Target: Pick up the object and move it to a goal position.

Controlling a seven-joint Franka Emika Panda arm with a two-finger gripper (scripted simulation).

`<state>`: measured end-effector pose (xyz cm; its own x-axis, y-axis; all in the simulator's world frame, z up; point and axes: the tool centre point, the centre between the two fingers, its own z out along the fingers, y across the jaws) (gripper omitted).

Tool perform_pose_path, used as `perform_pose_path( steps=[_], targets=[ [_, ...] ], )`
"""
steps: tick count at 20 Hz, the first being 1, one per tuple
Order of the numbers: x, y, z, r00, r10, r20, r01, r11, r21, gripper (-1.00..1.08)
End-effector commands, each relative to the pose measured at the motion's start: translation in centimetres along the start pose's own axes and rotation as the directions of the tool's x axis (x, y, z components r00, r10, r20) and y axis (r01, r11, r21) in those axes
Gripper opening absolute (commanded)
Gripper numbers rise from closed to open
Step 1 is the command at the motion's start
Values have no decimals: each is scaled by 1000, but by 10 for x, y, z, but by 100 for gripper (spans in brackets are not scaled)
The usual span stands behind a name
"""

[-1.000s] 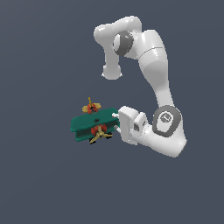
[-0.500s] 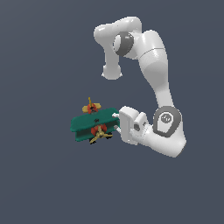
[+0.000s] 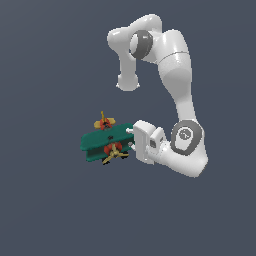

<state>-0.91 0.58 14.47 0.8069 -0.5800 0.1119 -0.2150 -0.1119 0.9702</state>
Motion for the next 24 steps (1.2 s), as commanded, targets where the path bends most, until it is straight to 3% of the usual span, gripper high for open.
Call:
perform_pose_path(
  steps=[1, 16, 17, 24],
  targets=[
    [0, 0, 6, 1000, 1, 0, -1, 1000, 0, 68],
    [1, 0, 21, 1000, 3, 0, -3, 1000, -2, 68],
    [1, 0, 21, 1000, 3, 0, -3, 1000, -2, -100],
    [1, 0, 21, 1000, 3, 0, -3, 1000, -2, -100]
  ],
)
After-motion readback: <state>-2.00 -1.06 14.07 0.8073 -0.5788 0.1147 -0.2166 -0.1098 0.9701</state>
